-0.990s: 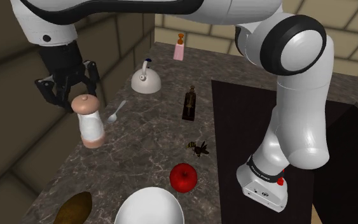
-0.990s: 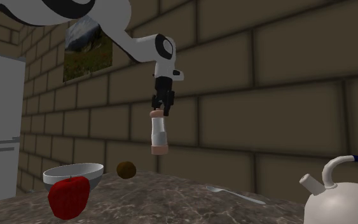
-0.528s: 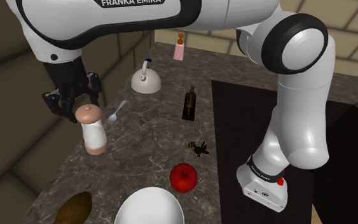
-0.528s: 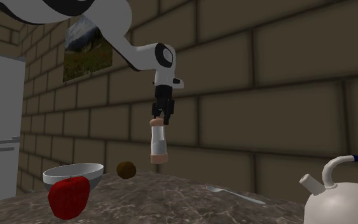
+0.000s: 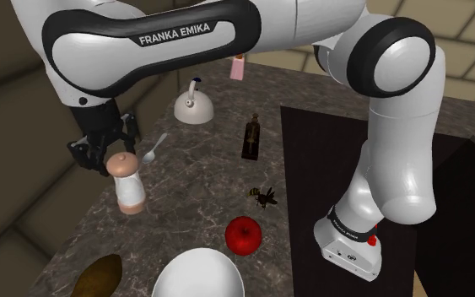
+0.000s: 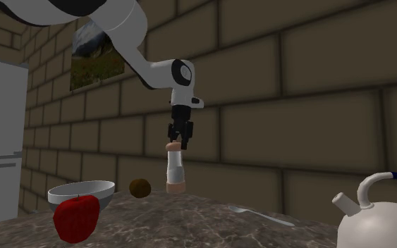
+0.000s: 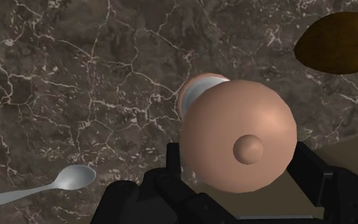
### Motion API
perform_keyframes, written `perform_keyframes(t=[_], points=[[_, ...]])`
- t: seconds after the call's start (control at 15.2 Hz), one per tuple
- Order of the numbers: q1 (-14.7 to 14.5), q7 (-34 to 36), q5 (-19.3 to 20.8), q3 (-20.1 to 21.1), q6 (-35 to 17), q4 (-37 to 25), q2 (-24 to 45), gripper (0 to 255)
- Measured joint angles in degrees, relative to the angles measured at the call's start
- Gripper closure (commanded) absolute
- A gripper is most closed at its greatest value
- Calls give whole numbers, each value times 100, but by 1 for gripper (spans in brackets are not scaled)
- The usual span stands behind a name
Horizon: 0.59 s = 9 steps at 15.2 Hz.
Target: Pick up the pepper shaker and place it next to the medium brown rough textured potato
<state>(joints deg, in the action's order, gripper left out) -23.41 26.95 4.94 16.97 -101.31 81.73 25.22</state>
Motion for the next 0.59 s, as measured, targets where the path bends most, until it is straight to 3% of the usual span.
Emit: perform_keyframes(t=[0.59], points=[[6,17,35,-19,-502,397,109,255]])
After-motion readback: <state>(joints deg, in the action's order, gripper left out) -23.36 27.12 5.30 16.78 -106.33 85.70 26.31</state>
